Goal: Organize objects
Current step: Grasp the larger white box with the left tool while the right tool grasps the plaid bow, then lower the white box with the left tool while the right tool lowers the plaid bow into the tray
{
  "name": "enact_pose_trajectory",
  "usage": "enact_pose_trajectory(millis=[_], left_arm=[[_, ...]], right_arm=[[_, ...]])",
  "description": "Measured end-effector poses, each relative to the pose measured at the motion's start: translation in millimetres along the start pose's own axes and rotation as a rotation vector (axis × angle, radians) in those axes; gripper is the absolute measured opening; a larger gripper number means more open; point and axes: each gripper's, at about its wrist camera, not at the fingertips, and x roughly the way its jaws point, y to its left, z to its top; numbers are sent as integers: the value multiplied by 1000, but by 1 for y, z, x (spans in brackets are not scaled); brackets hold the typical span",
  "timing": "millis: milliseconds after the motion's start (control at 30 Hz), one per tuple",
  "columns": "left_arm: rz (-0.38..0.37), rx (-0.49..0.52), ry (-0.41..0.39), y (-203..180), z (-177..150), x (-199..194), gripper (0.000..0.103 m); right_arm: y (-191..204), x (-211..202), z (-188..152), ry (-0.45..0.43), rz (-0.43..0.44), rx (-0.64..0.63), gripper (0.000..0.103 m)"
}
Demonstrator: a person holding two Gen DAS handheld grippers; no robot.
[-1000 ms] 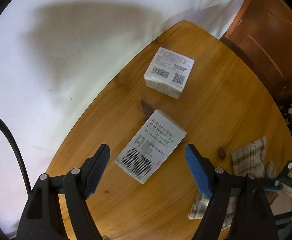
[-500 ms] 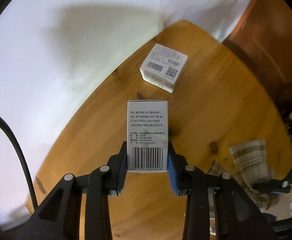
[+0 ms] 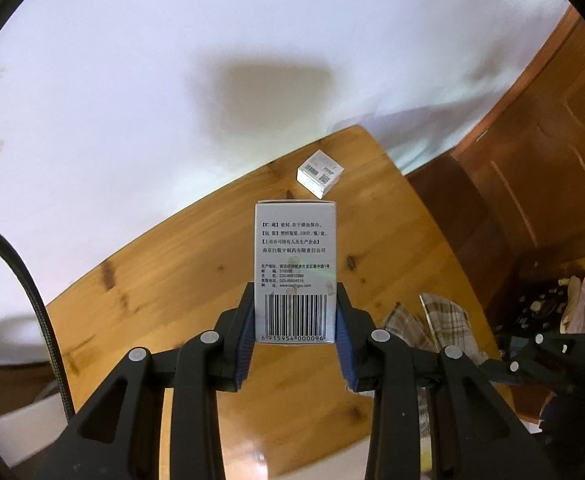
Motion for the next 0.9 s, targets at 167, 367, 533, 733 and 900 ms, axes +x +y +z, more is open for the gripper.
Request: enact_pose_trajectory(millis=[167,367,533,733,900], left_arm=[[-4,-45,-67,-16,-40,-61,38],[-6,-126,-130,-25,-96,-125,38],[23,-188,-171,-32,-140,-157,38],[18,-259,-171,-40,-186,-158,38],[29,-292,-140,-50,-225,-155,38]], right_arm=[[28,-55,-6,-85,18,24,32],[59,-110,-21,-158,55,81,32],[77,-135,-35,-179,89,127,32],[81,-142,-49,-160,126,260,32],[85,-140,-63,-135,170,383,32]])
